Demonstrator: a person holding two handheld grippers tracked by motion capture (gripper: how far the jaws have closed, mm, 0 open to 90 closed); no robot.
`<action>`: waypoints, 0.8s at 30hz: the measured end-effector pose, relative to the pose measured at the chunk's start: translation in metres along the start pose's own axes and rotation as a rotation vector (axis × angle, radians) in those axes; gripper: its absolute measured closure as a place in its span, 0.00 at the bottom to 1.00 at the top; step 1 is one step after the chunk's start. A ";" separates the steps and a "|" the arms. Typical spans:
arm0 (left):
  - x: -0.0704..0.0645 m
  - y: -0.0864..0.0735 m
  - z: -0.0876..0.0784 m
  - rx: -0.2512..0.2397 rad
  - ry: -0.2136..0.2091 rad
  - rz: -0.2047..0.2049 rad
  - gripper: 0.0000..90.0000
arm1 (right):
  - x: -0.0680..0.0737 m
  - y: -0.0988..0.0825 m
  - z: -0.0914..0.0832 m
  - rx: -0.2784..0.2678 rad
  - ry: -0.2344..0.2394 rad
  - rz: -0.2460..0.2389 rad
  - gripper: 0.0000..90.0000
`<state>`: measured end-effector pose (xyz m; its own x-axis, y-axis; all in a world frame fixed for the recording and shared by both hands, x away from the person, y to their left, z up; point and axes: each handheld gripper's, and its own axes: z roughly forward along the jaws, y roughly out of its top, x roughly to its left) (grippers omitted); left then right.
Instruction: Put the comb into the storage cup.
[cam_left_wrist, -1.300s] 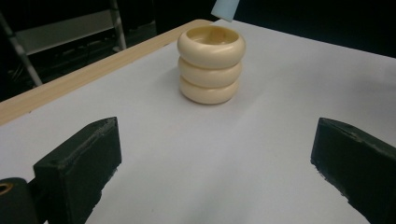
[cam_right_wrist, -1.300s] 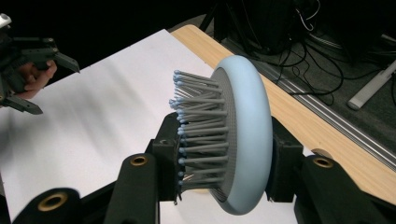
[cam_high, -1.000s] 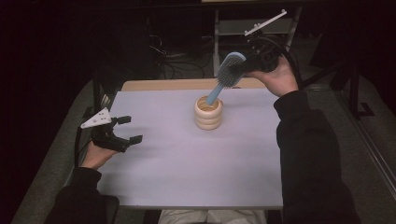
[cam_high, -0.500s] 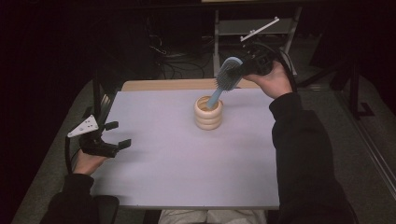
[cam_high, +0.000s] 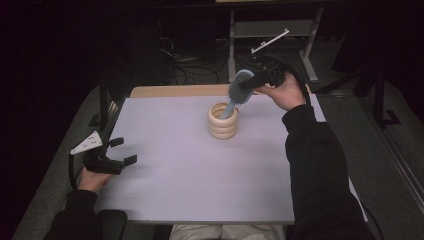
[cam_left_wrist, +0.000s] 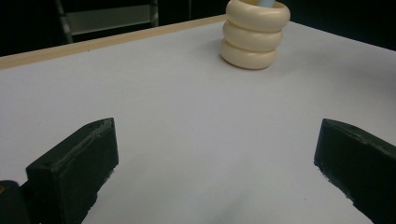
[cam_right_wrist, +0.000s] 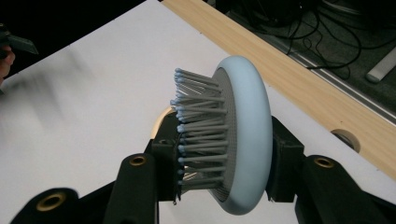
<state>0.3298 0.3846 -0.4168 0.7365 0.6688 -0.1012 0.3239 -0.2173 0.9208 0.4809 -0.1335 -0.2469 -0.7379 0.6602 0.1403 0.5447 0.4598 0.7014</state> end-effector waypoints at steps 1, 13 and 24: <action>0.000 -0.001 -0.001 -0.003 0.005 -0.004 0.00 | -0.001 -0.001 0.002 0.000 0.003 0.003 0.61; 0.000 -0.007 -0.007 -0.051 0.025 -0.038 0.00 | -0.005 -0.008 0.023 0.016 0.025 0.027 0.61; 0.000 -0.007 -0.004 -0.029 0.021 -0.037 0.00 | -0.012 -0.018 0.038 0.037 0.046 0.088 0.56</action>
<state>0.3247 0.3889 -0.4221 0.7116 0.6909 -0.1275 0.3331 -0.1720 0.9271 0.4950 -0.1269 -0.2877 -0.7039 0.6711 0.2326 0.6216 0.4234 0.6591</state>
